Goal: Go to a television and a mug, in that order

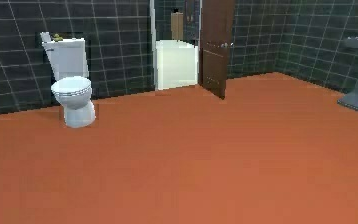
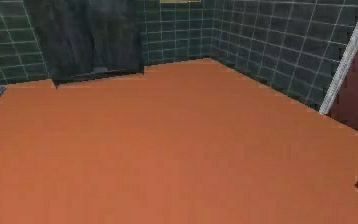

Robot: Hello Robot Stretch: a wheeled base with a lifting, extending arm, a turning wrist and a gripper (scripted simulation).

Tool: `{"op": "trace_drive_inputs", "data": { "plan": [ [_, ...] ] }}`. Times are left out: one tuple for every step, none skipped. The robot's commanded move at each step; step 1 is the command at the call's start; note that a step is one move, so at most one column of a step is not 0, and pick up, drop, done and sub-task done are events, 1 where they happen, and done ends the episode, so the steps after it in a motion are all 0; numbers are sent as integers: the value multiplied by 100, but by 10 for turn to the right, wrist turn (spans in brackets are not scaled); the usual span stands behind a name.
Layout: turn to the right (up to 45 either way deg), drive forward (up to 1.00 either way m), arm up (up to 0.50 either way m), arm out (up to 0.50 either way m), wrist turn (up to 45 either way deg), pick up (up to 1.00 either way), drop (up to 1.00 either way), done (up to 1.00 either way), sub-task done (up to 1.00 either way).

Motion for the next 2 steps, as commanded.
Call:
{"op": "trace_drive_inputs", "data": {
  "plan": [
    [0,100,0,0,0,0,0,0,0],
    [0,100,0,0,0,0,0,0,0]
  ]
}}
